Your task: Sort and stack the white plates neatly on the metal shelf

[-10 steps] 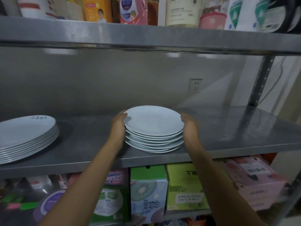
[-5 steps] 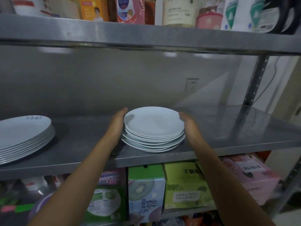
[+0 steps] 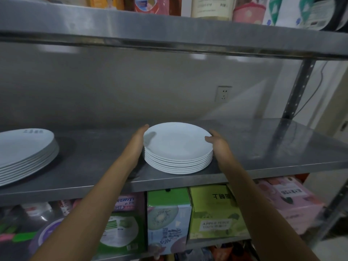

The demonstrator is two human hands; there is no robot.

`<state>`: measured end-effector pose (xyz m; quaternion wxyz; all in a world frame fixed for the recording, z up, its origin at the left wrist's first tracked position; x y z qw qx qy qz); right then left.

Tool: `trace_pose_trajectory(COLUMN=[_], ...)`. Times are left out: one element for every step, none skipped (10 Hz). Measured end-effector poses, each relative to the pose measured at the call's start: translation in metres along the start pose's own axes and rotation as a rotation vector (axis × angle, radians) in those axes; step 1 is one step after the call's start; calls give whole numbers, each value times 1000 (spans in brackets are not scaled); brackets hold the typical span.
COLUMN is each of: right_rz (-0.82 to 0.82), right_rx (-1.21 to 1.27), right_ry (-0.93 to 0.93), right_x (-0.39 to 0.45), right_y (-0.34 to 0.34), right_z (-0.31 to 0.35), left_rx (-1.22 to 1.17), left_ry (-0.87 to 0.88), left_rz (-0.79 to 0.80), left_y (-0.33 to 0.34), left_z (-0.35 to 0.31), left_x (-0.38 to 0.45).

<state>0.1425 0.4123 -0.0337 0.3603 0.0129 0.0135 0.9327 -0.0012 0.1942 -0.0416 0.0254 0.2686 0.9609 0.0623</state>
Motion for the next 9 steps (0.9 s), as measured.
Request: trace_pose_trajectory(right_rz=[16, 30, 6, -9, 25, 39, -50, -45, 29], right_rx=[-28, 42, 115, 142, 107, 49, -57, -268, -487], right_ry=[-5, -42, -65, -61, -69, -67, -123, -253, -482], right_x=[6, 2, 2, 2, 3, 5, 3, -18, -39], right_y=[0, 5, 6, 8, 9, 8, 0, 14, 50], right_z=[2, -1, -6, -5, -5, -2, 4, 20, 41], left_rx=[-34, -43, -154, -206, -194, -123, 30, 287, 539], left_ry=[2, 62, 104, 87, 72, 52, 122, 302, 511], left_rz=[-17, -157, -231, -245, -237, -156, -157, -227, -257], left_y=[3, 1, 0, 0, 0, 3, 0, -2, 3], left_z=[0, 0, 3, 4, 3, 0, -11, -31, -45], left_x=[3, 9, 8, 8, 6, -1, -9, -30, -59])
Point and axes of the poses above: each hand's wrist, its own x-axis towards the middle knuckle, its own y-axis out of the palm, z = x × y, the point moved 7 cm from there along x, towards the middle knuckle, and after that the axes turned 2 degrees about z, right-handed, at the moved point
